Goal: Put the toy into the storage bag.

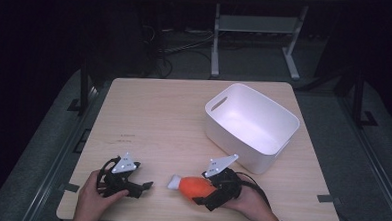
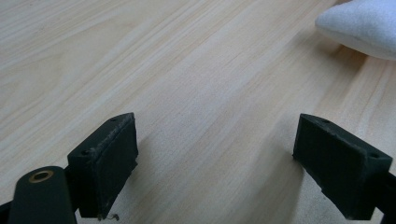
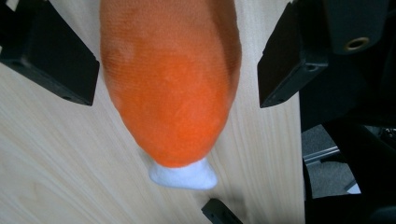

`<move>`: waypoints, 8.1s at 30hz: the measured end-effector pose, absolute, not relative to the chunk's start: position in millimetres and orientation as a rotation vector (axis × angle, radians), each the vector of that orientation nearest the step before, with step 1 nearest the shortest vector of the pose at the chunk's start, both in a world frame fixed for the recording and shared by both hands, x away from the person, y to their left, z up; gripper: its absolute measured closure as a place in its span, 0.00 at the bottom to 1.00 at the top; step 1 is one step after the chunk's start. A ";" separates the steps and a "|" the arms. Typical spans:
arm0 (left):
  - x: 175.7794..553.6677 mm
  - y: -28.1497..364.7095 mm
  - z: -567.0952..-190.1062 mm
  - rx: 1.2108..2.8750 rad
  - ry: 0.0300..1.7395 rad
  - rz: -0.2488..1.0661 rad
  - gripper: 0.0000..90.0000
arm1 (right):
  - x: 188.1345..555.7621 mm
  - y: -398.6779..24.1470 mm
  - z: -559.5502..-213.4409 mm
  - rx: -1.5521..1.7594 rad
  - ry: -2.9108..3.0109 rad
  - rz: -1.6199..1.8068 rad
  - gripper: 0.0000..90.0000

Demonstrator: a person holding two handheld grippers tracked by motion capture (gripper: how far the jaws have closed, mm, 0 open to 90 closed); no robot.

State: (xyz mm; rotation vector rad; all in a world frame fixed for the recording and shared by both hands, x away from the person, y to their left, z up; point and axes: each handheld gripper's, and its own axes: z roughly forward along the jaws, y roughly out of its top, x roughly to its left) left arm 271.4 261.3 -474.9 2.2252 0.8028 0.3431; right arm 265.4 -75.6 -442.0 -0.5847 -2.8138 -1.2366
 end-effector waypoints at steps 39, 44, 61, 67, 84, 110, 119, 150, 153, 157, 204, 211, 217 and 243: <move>271.4 261.3 -474.9 2.225 0.803 0.343 0.14 | 267.2 -65.6 -463.7 -0.582 -2.868 -1.128 0.17; 271.4 261.3 -474.9 2.225 0.803 0.343 0.14 | 267.1 -65.9 -463.3 -0.581 -2.868 -1.133 0.18; 271.4 261.3 -474.9 2.225 0.803 0.343 0.14 | 266.7 -72.3 -453.7 -0.601 -2.859 -1.163 0.18; 271.4 261.3 -474.9 2.225 0.803 0.343 0.14 | 266.1 -75.6 -445.8 -0.605 -2.861 -1.183 0.18; 271.4 261.3 -474.9 2.225 0.803 0.343 0.14 | 265.8 -92.3 -419.4 -0.661 -2.848 -1.262 0.18; 271.5 261.2 -474.8 2.223 0.804 0.341 0.14 | 274.4 -110.1 -366.6 -0.687 -2.865 -1.327 0.18; 271.4 261.3 -474.6 2.225 0.804 0.340 0.14 | 278.3 -114.4 -352.9 -0.689 -2.878 -1.337 0.18; 271.6 261.3 -474.6 2.225 0.803 0.342 0.14 | 306.9 -147.2 -312.2 -0.851 -2.929 -1.317 0.19; 271.6 261.3 -474.6 2.225 0.803 0.342 0.14 | 310.3 -151.7 -308.9 -0.872 -2.935 -1.312 0.19; 271.6 261.2 -474.6 2.225 0.803 0.342 0.14 | 314.4 -156.9 -306.0 -0.895 -2.930 -1.319 0.19; 271.6 261.5 -474.6 2.229 0.800 0.345 0.14 | 373.5 -179.1 -321.5 -1.153 -2.987 -1.140 0.18; 271.6 261.4 -474.6 2.228 0.800 0.345 0.14 | 375.4 -178.3 -324.4 -1.149 -2.979 -1.136 0.18; 271.6 261.4 -474.7 2.228 0.800 0.344 0.14 | 375.2 -176.7 -325.6 -1.147 -2.974 -1.130 0.17; 271.6 261.4 -474.7 2.228 0.800 0.344 0.14 | 369.7 -184.3 -317.1 -1.135 -2.934 -1.191 0.15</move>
